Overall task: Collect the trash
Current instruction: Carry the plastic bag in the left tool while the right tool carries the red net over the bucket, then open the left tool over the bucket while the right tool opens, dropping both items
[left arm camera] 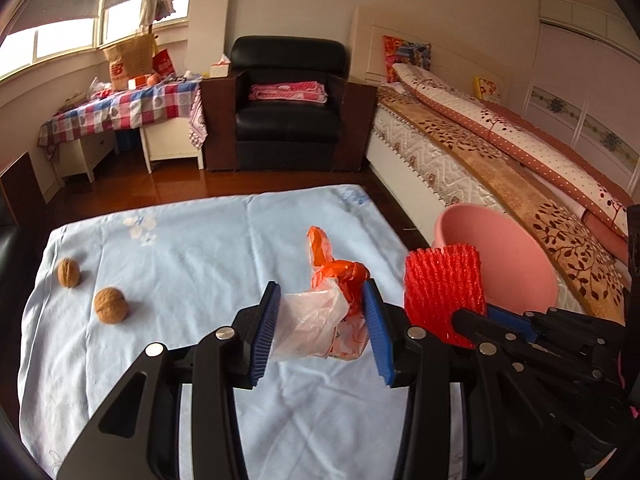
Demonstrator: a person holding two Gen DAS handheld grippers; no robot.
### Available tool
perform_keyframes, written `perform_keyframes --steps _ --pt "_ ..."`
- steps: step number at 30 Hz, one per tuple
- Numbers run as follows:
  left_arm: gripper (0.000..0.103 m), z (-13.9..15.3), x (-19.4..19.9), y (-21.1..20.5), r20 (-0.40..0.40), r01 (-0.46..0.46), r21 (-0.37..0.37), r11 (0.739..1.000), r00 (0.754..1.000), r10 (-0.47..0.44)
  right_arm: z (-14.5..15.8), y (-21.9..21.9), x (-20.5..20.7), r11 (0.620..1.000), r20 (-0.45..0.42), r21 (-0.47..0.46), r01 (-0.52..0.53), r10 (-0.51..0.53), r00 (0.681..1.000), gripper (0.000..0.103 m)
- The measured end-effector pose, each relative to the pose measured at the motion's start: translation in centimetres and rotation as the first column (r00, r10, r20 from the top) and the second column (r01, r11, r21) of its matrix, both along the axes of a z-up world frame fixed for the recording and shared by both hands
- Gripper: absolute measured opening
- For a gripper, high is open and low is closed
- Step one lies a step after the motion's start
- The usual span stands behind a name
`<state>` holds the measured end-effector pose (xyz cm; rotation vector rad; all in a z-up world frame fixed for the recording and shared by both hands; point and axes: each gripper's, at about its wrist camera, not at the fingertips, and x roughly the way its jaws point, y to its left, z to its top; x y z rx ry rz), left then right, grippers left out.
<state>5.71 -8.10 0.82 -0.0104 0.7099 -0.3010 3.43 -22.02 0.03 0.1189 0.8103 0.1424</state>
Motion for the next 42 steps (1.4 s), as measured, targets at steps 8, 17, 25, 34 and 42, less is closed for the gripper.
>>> perform_keyframes --steps 8,17,25,34,42 --pt "0.042 2.1 0.3 -4.7 0.056 0.088 0.003 0.996 0.995 -0.088 1.2 -5.0 -0.4 0.993 0.032 0.016 0.117 -0.117 0.993 0.011" --pt "0.042 2.6 0.8 -10.1 0.084 0.177 0.029 0.984 0.980 -0.179 1.8 -10.4 -0.8 0.969 0.053 0.039 0.242 -0.244 0.968 0.011" --pt "0.042 2.3 1.6 -14.3 0.082 0.234 0.031 0.972 0.968 -0.235 1.3 -13.6 -0.9 0.952 0.044 0.047 0.303 -0.305 0.951 0.012" --pt "0.042 0.5 2.9 -17.4 0.036 0.265 0.044 0.963 0.963 -0.267 -0.1 -16.0 -0.8 0.937 0.025 0.040 0.346 -0.347 0.937 0.012" --pt "0.042 -1.0 3.9 -19.6 0.006 0.295 0.063 0.953 0.955 -0.296 -1.4 -17.5 0.2 0.925 0.004 0.008 0.380 -0.380 0.925 0.012"
